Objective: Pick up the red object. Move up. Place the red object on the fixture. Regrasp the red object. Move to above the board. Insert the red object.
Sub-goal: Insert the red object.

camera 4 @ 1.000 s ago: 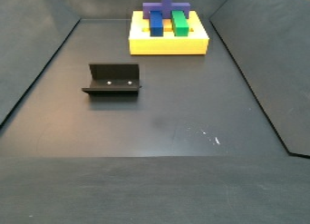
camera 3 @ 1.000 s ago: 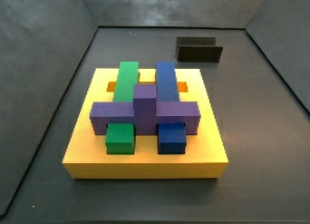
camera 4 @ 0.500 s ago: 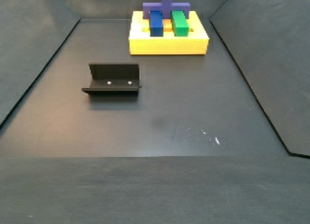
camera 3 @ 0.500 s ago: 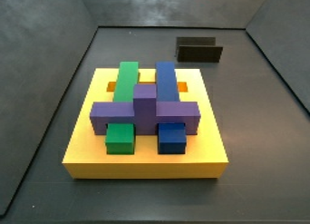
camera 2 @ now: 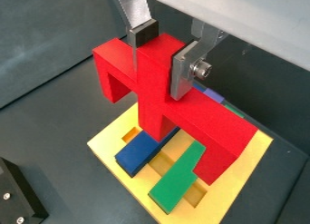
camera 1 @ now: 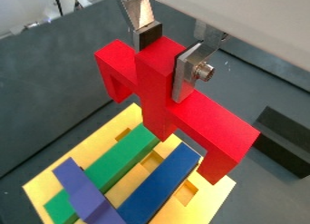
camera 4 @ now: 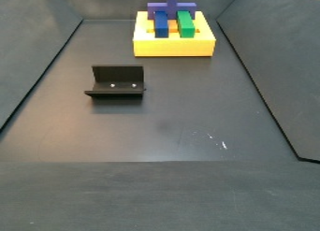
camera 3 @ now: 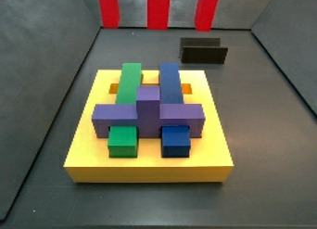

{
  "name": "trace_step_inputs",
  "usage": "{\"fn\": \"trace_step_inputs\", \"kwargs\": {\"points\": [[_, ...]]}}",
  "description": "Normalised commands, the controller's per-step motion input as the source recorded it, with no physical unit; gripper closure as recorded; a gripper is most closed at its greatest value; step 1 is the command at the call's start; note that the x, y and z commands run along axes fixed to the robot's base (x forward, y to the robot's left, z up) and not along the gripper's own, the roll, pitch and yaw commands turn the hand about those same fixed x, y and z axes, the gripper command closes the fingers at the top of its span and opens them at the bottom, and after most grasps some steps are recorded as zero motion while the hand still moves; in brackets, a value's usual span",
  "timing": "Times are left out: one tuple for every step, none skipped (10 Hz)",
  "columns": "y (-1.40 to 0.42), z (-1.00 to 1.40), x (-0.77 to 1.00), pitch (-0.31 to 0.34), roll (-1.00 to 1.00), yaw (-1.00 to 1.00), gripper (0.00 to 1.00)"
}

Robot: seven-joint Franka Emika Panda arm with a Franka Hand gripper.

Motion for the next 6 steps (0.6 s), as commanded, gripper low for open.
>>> {"fn": "trace_step_inputs", "kwargs": {"points": [[0.15,-0.73,0.08,-0.116,-0.20,0.01,1.00],[0.00,-0.89,0.03,-0.130,-0.07,0.00,1.00],[-0.01,-0.85,0.00,-0.127,-0.03,0.00,1.00],[-0.05,-0.75,0.00,-0.129,-0.05,0.00,1.00],[-0.03,-0.64,0.00,-0.123,-0.07,0.00,1.00],[0.00,-0.42,0.00,-0.074,-0.01,0.00,1.00]]}}
